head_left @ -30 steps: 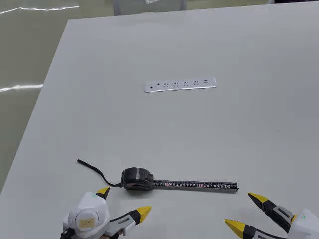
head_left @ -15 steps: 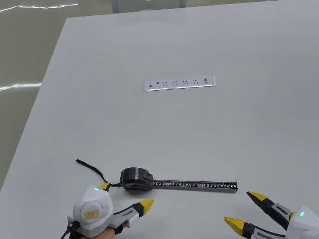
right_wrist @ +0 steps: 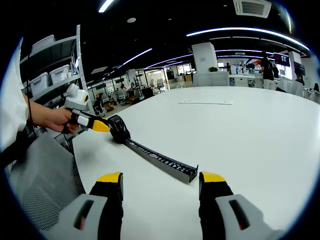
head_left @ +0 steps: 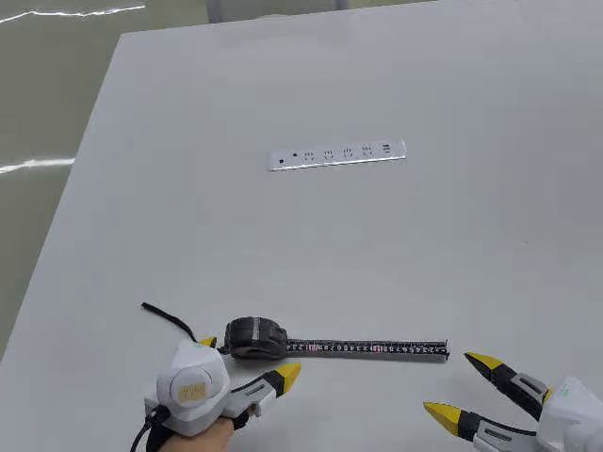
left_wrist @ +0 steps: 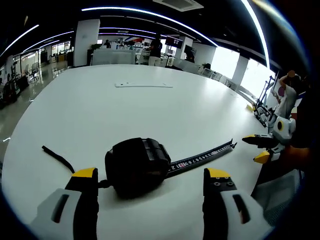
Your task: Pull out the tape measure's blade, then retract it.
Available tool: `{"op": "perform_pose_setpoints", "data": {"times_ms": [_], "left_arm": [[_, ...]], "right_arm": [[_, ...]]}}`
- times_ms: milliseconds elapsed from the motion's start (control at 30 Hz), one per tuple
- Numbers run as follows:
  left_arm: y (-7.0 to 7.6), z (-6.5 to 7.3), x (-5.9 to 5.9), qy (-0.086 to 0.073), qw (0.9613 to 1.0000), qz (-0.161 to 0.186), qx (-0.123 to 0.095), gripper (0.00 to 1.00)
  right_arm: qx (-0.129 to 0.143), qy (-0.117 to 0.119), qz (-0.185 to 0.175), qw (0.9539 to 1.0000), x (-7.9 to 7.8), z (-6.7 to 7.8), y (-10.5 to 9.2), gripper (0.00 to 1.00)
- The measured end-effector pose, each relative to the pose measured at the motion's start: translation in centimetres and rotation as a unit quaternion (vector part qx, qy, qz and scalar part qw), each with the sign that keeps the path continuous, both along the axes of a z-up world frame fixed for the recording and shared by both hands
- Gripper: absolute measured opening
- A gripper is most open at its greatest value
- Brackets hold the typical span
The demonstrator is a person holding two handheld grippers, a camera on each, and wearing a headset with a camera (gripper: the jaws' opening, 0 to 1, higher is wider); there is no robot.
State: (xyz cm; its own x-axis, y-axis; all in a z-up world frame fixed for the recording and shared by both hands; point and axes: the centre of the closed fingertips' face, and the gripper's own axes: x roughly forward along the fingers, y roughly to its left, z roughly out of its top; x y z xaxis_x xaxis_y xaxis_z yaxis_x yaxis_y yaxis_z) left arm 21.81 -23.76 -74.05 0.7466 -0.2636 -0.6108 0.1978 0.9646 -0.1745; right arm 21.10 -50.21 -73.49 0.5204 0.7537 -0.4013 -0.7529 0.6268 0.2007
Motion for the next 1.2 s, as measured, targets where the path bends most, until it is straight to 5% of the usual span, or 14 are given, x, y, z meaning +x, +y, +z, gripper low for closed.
{"op": "perform_pose_setpoints", "data": {"times_ms": [600, 933, 1200], "left_arm": [[0.2, -1.4, 1.0, 0.030, 0.9986, 0.043, -0.002, 0.86], [0.0, -1.7, 1.6, 0.032, 0.9979, 0.052, 0.020, 0.85], [0.1, -1.9, 2.0, 0.038, 0.9967, 0.070, 0.014, 0.84]], "right_arm": [[-0.003, 0.006, 0.011, 0.9999, 0.4, -0.8, -0.1, 0.60], [-0.004, 0.004, 0.019, 0.9998, 1.1, -1.0, 0.3, 0.58], [-0.003, 0.004, 0.027, 0.9996, 1.4, -1.2, 0.7, 0.59]]}}
